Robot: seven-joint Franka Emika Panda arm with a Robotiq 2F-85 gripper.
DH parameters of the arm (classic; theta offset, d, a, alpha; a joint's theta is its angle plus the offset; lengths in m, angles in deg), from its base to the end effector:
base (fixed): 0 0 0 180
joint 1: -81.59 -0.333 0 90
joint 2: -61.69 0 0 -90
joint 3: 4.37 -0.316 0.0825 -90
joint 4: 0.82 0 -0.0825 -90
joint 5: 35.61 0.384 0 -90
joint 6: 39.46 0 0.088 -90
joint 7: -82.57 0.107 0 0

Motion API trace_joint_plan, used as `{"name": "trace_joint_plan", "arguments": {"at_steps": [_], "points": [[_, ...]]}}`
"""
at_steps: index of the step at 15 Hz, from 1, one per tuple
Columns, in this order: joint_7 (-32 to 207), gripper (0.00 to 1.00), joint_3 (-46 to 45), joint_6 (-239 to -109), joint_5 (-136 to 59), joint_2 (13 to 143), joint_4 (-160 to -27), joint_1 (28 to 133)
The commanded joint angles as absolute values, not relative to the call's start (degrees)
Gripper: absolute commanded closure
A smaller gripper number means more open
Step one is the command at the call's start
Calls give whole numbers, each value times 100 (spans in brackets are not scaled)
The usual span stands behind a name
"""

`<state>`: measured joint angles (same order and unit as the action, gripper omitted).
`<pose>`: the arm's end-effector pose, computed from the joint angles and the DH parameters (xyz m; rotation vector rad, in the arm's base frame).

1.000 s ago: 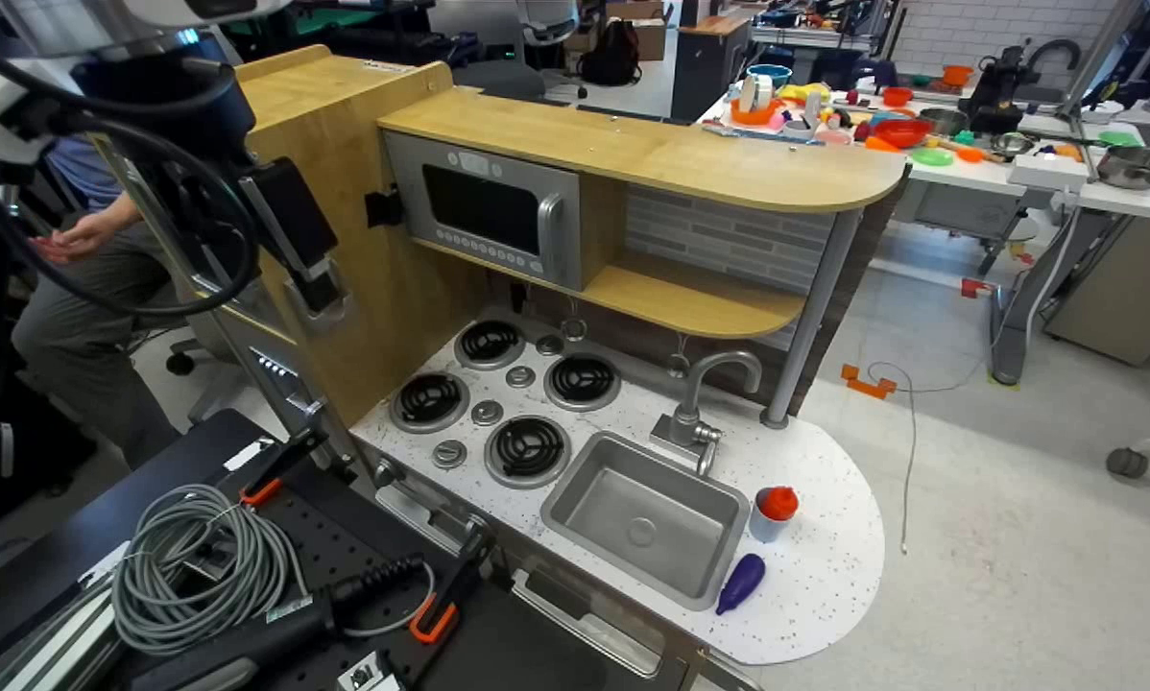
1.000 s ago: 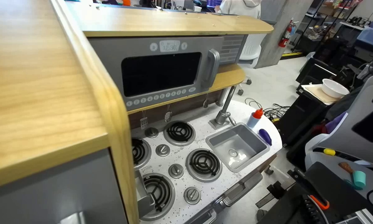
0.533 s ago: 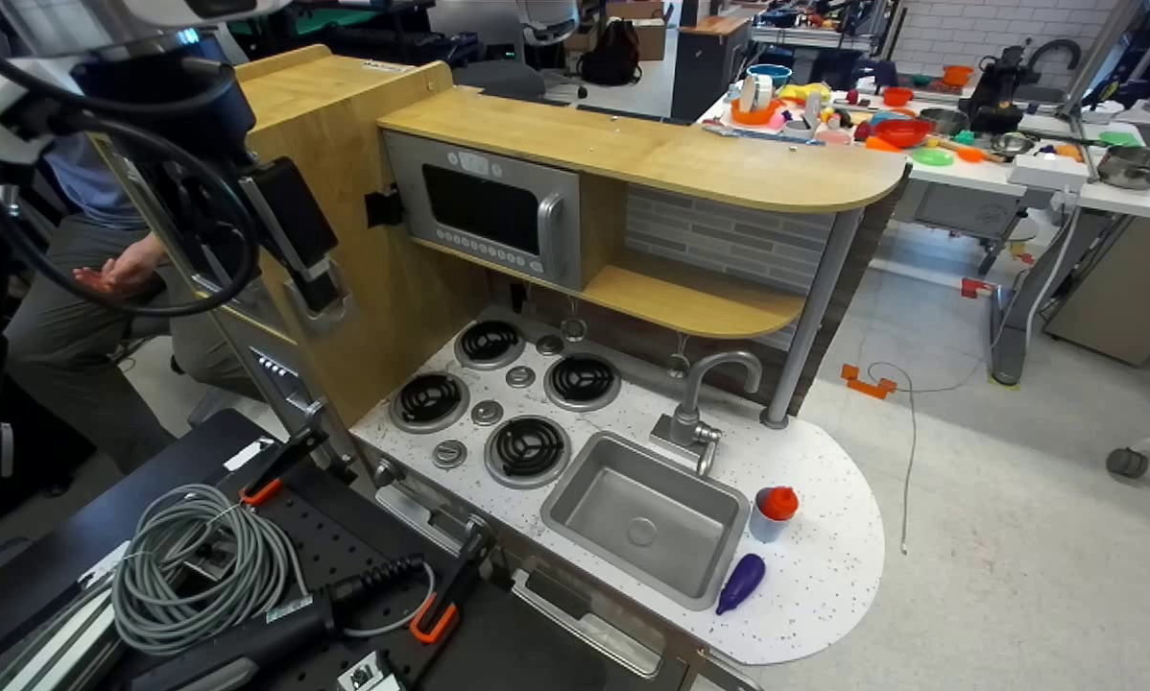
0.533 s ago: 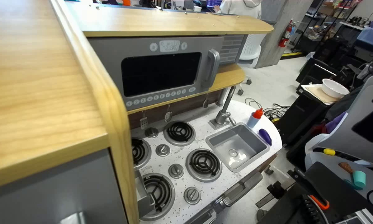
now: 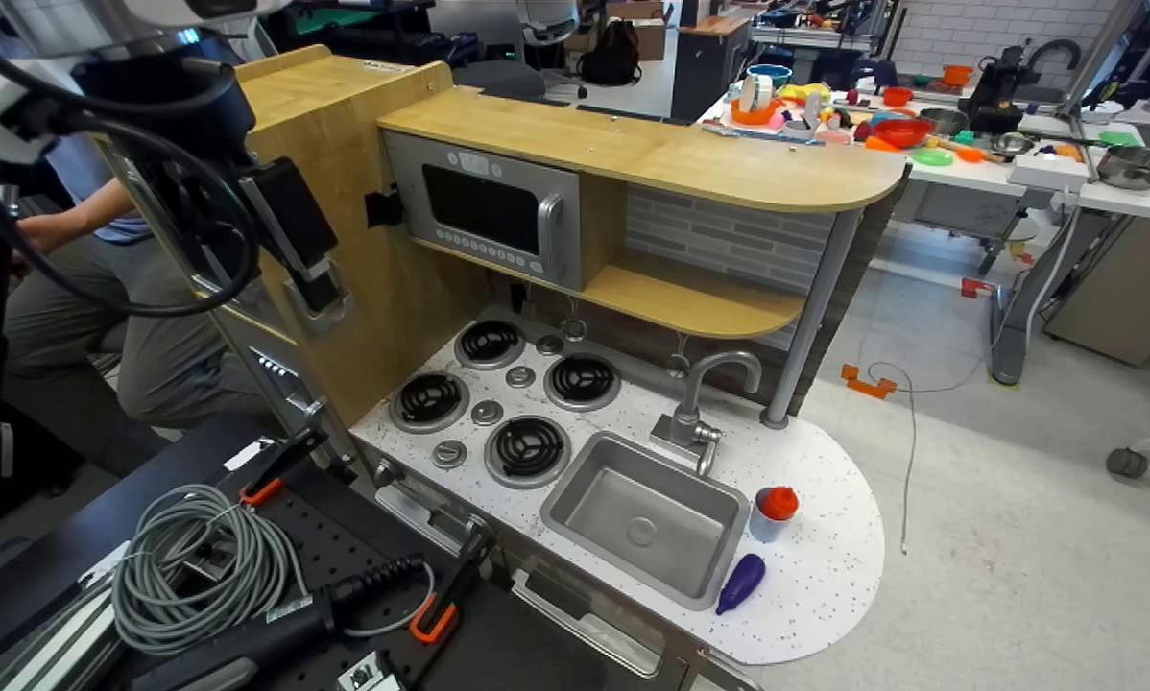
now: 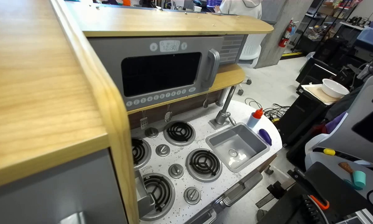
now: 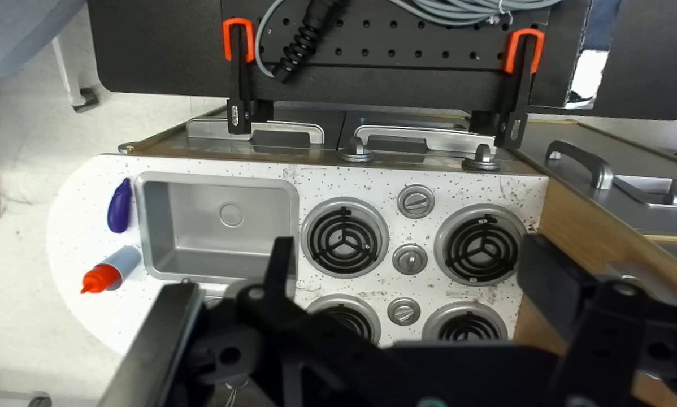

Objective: Pick up the eggplant and put it on the stove

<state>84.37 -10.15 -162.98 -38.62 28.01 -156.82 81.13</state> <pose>0.3508 0.0340 0.4002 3.0397 0.1366 0.0364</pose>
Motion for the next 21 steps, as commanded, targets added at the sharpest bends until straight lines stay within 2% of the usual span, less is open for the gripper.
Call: {"name": "trace_joint_plan", "arguments": {"at_steps": [1,9,10,14,21], "points": [[8476,0,-945,-16283,-3908,2804,-15674,8041],[8633,0,-924,-16357,-3764,2792,-15708,8030],[8336,0,-624,-16837,-4052,3351,-15575,8363],[8286,0,-186,-17663,-4289,4282,-15293,8831],[8501,0,478,-18563,-4454,6305,-14126,9460]]}}
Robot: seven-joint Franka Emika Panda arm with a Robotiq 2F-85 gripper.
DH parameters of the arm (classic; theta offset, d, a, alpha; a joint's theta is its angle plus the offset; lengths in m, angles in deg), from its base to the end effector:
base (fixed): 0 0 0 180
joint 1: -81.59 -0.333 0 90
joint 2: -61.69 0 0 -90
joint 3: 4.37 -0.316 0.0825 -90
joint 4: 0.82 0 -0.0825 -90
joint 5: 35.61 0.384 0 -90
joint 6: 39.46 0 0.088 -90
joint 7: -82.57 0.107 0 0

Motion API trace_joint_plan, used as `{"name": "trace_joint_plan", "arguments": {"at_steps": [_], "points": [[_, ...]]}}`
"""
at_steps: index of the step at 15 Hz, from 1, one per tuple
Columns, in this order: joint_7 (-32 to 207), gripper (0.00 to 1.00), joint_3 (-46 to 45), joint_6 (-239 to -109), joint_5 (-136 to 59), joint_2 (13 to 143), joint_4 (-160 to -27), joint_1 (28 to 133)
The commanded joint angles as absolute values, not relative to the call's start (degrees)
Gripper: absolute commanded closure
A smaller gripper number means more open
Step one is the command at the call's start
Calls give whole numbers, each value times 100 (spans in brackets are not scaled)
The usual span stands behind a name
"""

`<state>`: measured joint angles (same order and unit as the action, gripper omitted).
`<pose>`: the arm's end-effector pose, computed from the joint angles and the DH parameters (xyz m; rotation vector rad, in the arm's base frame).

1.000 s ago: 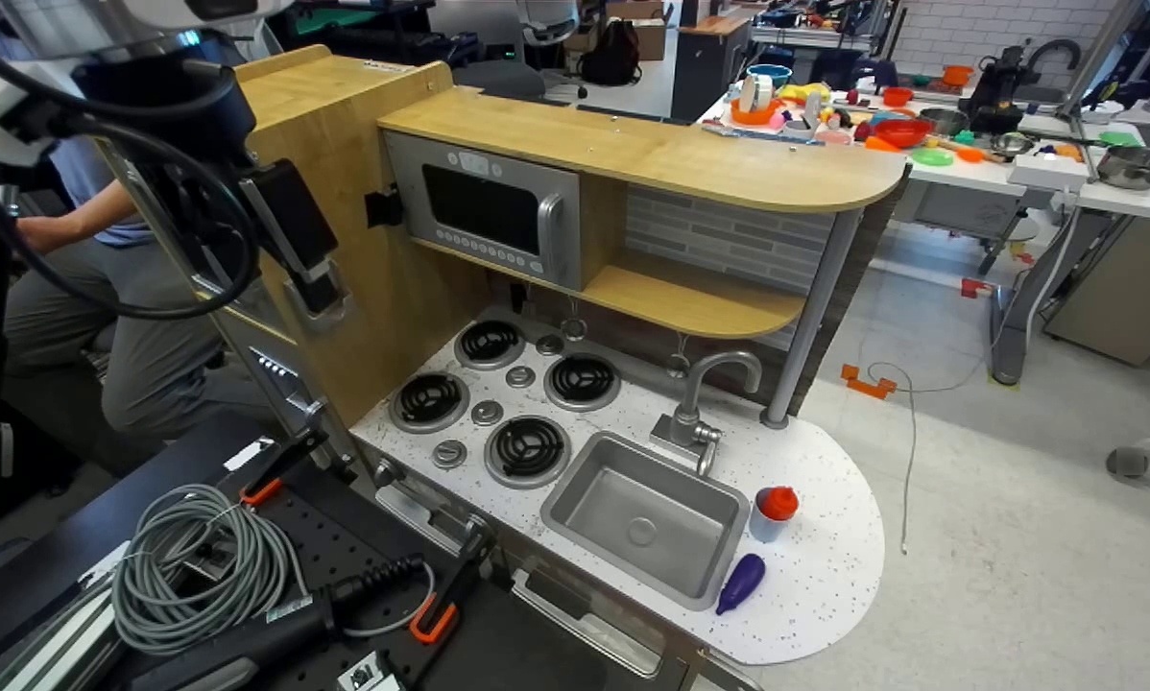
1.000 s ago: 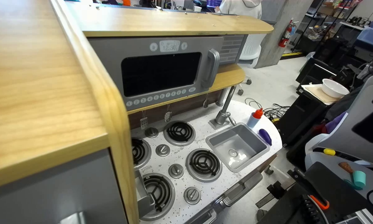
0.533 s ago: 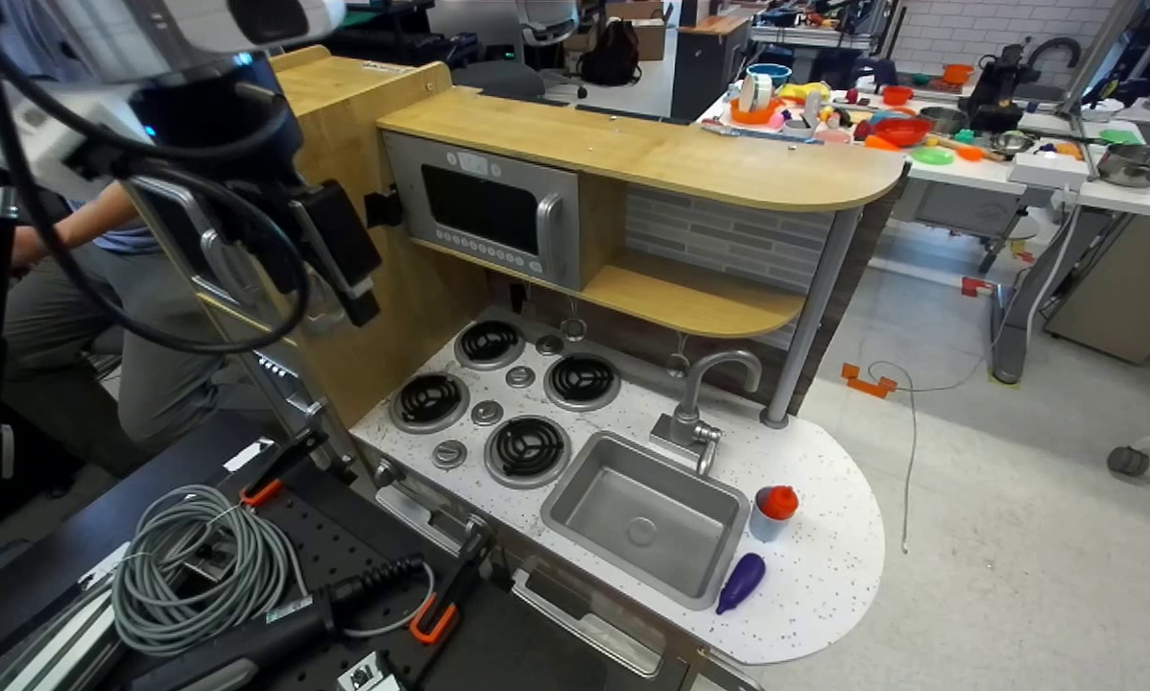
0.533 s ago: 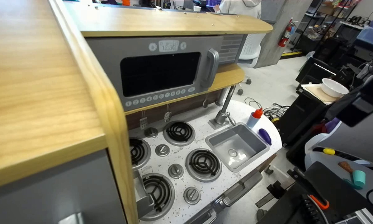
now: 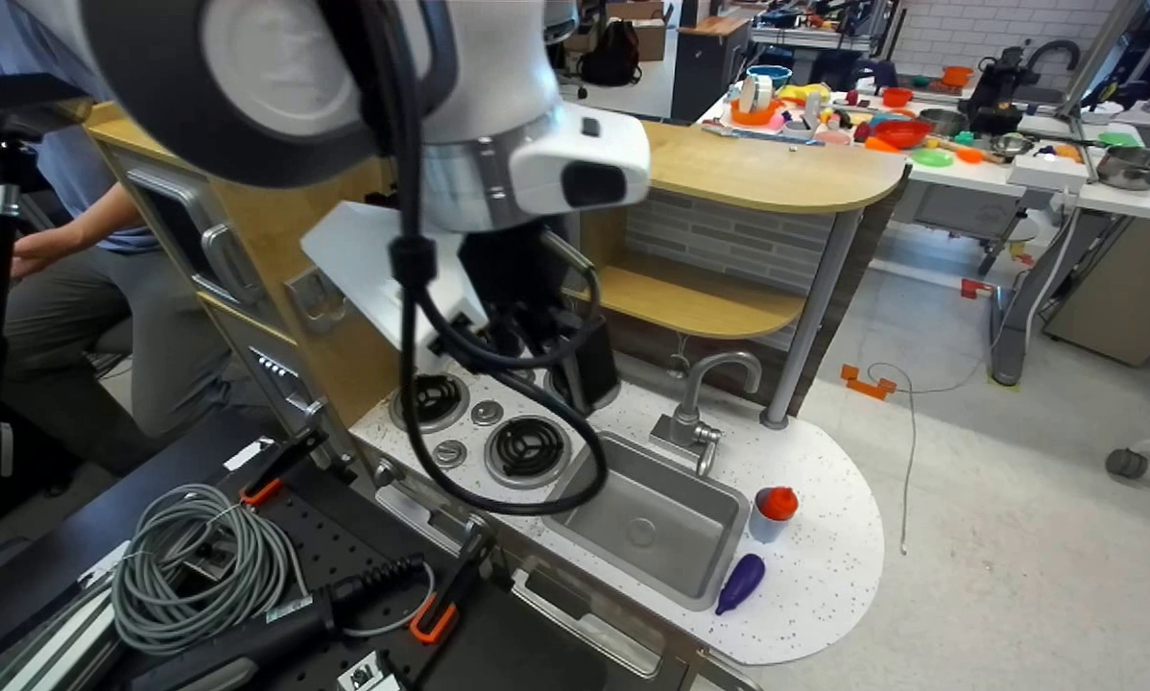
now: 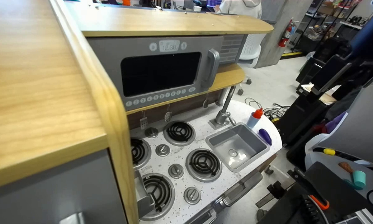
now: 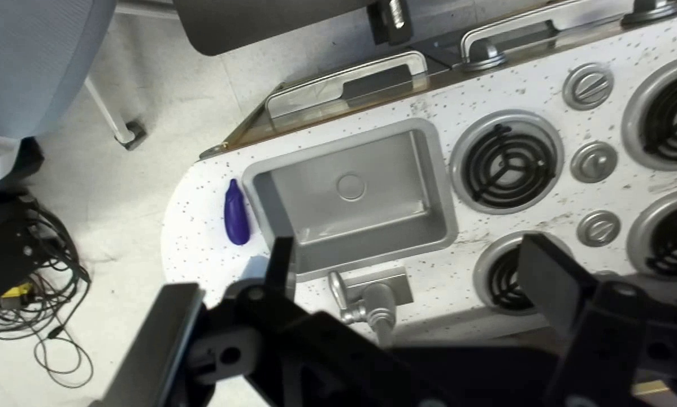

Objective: Pick up the eggplant and put it on the stove

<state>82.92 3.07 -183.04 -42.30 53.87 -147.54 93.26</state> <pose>0.4255 -0.1457 0.3222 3.0482 -0.3799 0.1093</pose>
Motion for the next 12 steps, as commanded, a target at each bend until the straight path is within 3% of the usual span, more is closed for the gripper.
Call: {"name": "trace_joint_plan", "arguments": {"at_steps": [1,12], "points": [[8553,0,569,-18653,-4461,6594,-13966,9500],[8539,0,1034,-19370,-3893,9331,-12216,9794]]}}
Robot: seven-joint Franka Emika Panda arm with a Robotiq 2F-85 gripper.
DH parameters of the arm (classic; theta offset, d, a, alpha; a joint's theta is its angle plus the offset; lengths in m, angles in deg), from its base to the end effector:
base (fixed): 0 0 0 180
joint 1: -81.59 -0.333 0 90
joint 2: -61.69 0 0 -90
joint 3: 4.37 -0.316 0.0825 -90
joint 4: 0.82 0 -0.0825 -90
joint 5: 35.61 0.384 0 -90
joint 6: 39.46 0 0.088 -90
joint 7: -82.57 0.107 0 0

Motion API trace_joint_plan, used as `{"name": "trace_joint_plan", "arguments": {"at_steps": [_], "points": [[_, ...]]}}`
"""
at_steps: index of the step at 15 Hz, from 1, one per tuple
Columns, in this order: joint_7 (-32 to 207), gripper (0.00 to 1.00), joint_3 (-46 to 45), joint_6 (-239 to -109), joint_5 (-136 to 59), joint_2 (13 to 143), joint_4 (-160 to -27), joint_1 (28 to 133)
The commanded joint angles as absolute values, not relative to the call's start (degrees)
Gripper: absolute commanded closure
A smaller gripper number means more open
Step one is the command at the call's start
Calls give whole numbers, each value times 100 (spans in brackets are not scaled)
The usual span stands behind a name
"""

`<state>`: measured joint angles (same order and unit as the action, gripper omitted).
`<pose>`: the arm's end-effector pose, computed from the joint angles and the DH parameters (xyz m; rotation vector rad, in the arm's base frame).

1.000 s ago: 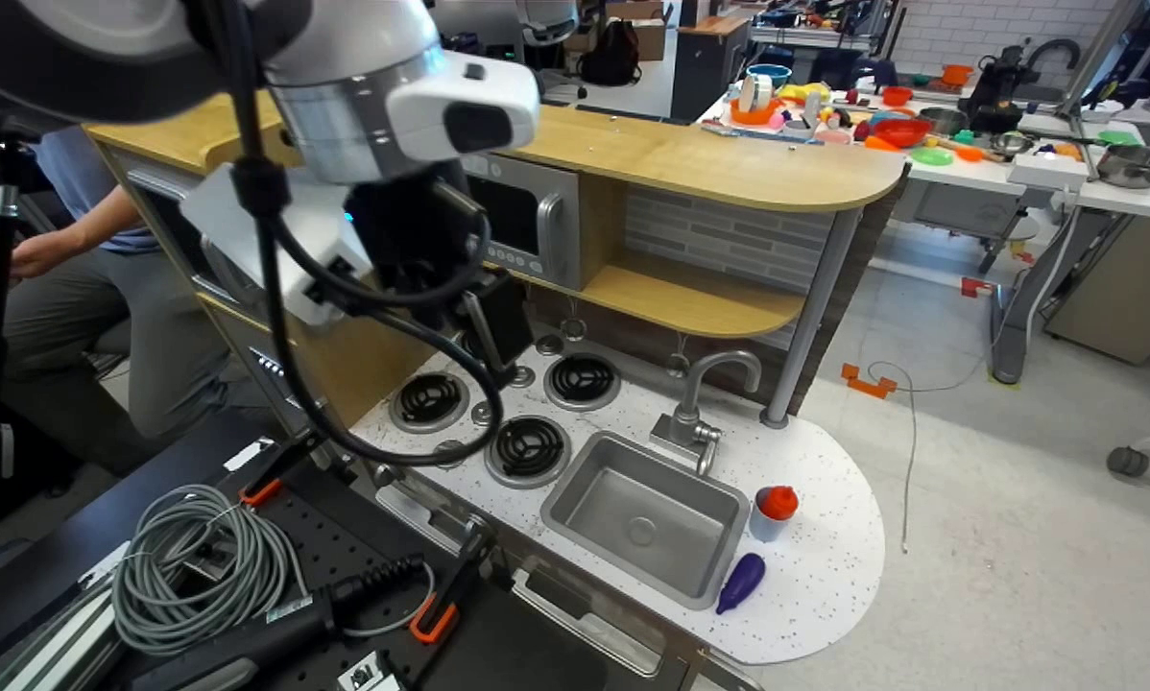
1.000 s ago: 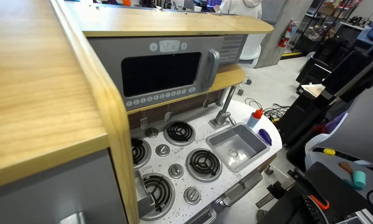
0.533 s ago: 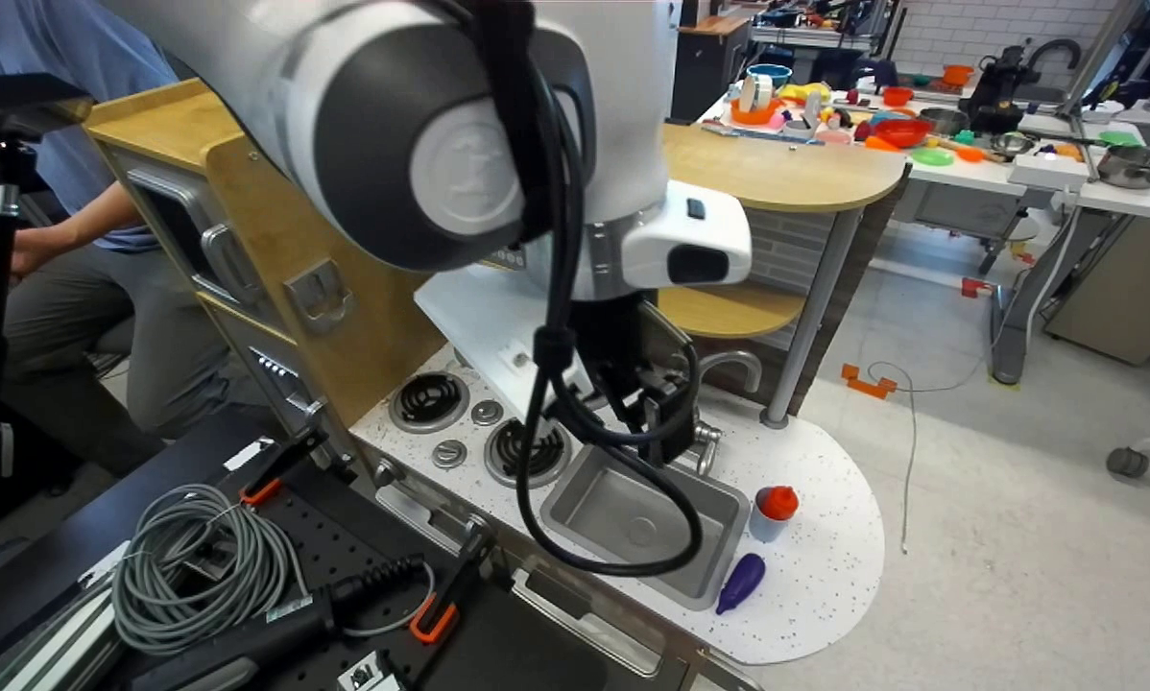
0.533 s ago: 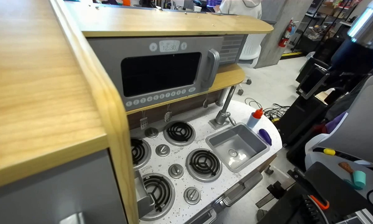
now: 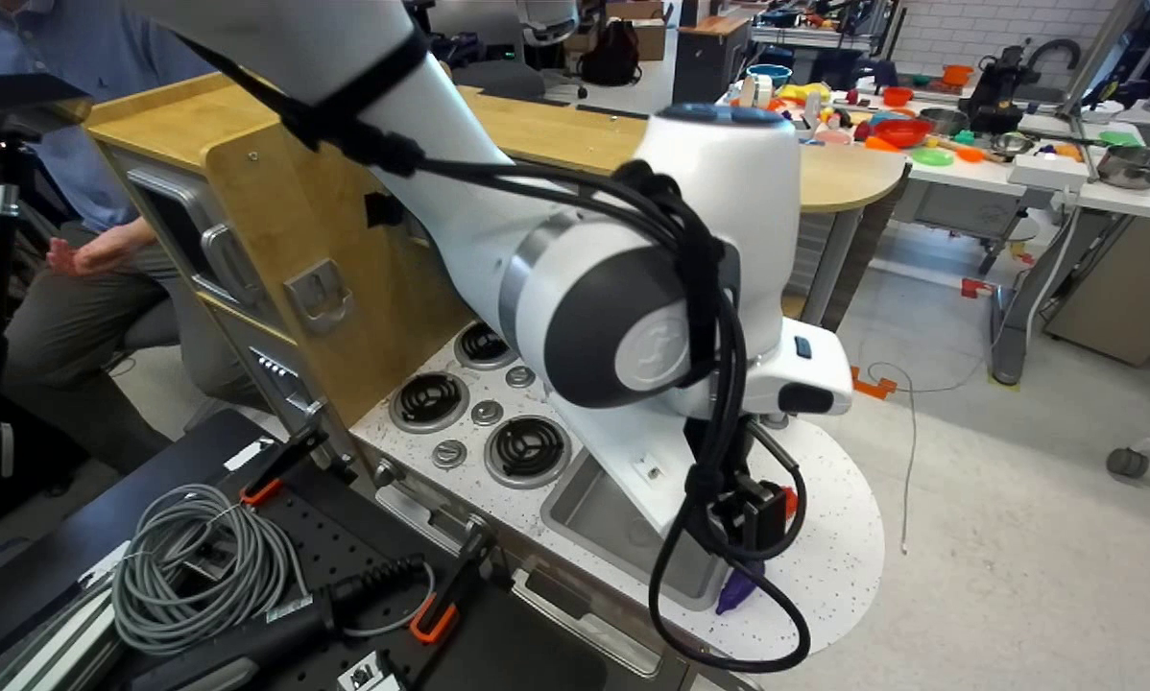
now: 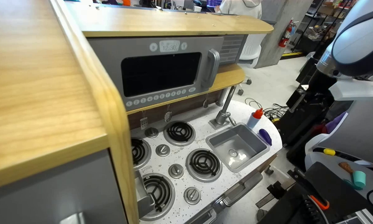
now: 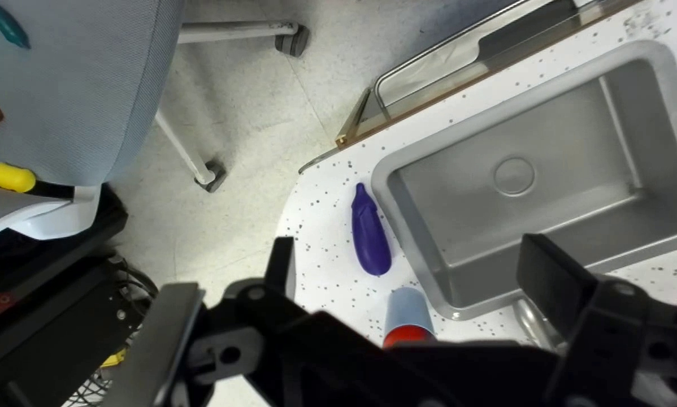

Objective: Pick up the eggplant and put it on the stove

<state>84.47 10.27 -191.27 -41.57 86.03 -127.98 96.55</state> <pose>0.4795 -0.2726 0.1895 2.9178 -0.6458 -0.0340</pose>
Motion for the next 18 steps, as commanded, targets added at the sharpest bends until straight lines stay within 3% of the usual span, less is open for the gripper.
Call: {"name": "trace_joint_plan", "arguments": {"at_steps": [1,18], "points": [[8623,0,1038,-19471,-3796,9552,-12075,9833],[8860,0,1077,-19544,-3454,12252,-9745,9981]]}}
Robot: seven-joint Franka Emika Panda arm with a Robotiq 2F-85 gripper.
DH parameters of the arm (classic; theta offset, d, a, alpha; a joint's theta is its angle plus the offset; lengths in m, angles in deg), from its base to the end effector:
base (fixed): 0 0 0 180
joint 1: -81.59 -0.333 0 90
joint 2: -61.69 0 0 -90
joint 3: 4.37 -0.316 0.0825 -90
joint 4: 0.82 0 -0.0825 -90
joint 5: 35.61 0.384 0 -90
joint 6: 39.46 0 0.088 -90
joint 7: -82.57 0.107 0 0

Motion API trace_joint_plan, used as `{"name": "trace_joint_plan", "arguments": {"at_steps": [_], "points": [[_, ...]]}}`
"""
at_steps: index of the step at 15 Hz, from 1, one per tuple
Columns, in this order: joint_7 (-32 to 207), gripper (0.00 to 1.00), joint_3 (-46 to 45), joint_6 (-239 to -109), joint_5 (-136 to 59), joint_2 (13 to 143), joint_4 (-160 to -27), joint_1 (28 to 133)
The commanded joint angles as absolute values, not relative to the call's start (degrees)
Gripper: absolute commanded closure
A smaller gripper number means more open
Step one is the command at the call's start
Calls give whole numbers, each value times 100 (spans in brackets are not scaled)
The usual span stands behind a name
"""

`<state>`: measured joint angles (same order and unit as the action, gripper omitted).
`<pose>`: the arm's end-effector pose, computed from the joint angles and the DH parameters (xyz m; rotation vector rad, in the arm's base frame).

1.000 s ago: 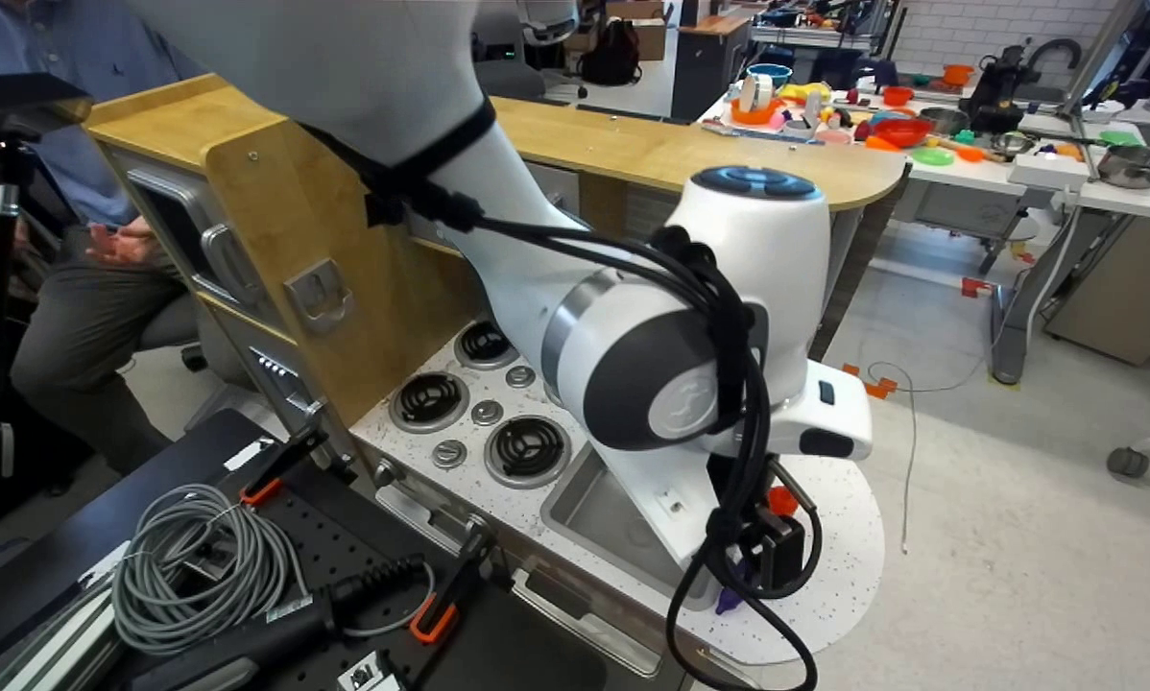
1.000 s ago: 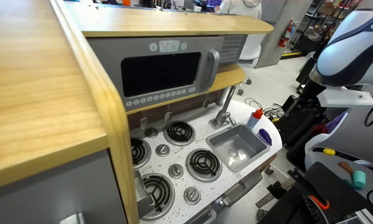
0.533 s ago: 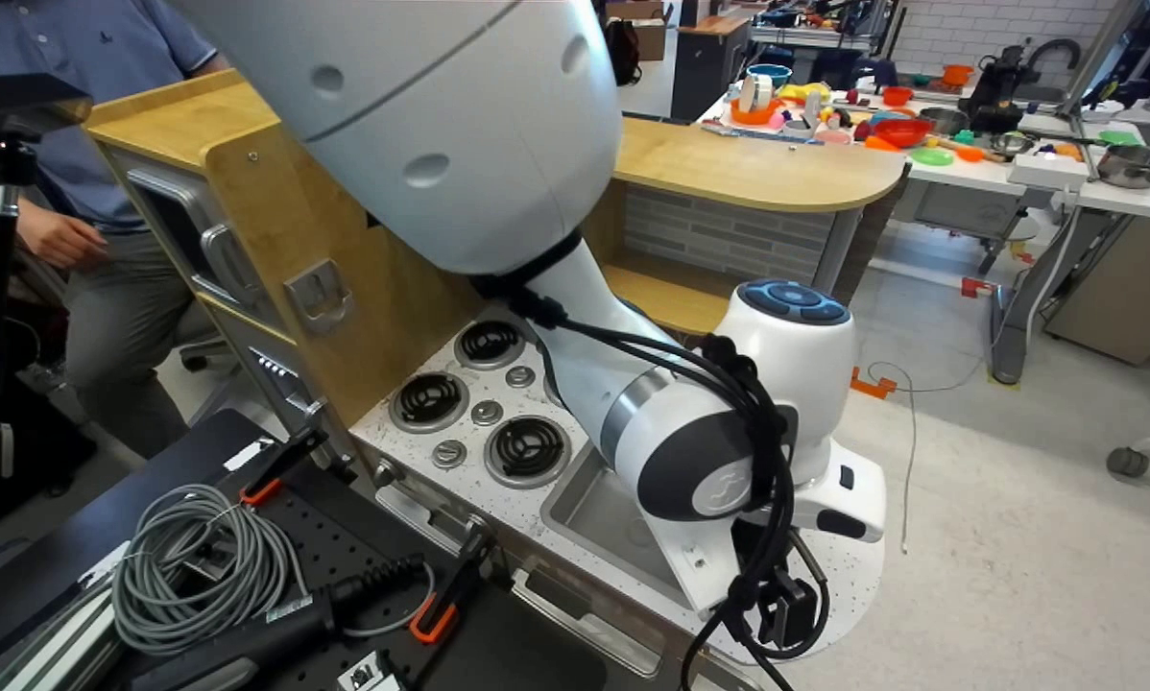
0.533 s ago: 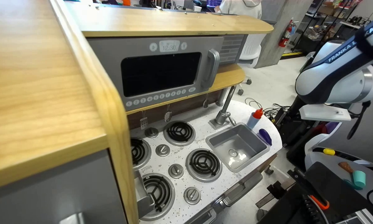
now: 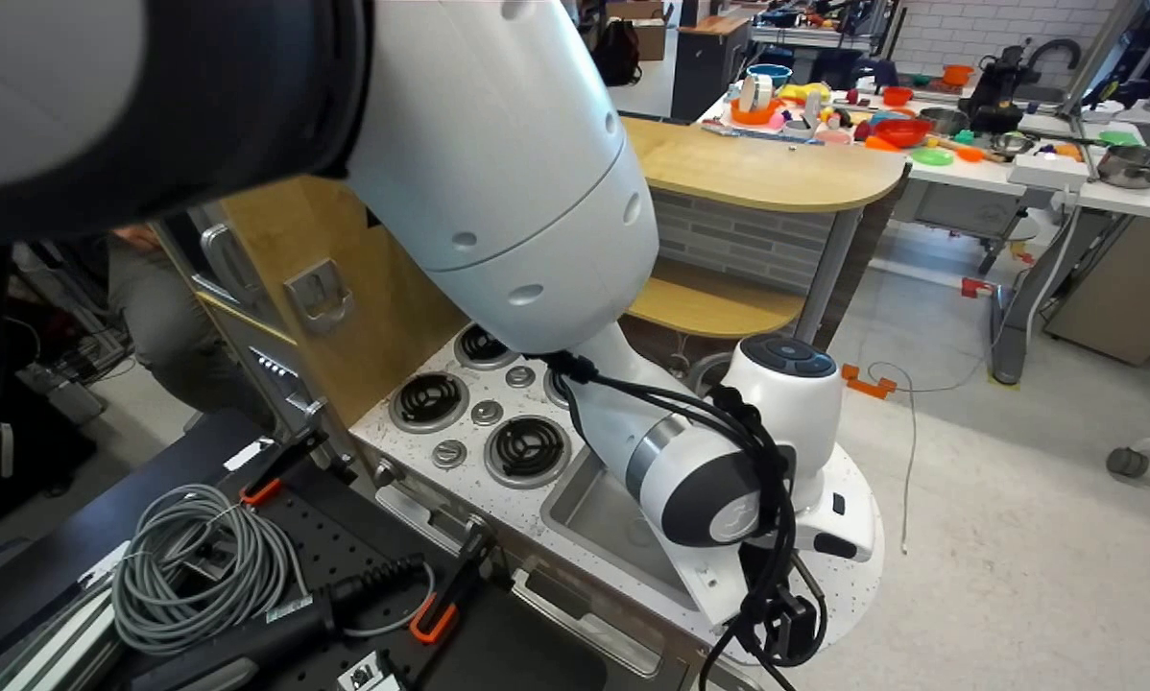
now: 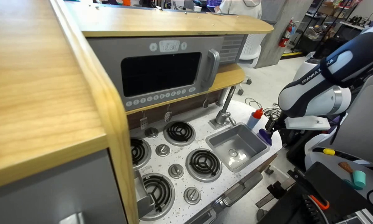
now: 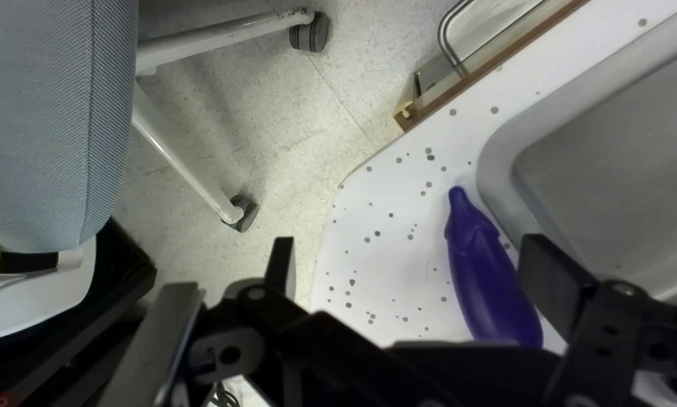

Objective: Pick up the eggplant and put it on the stove

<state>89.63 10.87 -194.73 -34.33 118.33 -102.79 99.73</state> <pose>0.5157 -0.3395 0.0166 2.7998 -0.8871 -0.1104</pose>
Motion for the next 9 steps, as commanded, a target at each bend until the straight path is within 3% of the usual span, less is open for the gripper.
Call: {"name": "trace_joint_plan", "arguments": {"at_steps": [1,9], "points": [[8821,0,1063,-19531,-3468,12357,-9609,9981],[8406,1,840,-19446,-3516,12813,-8964,9993]]}}
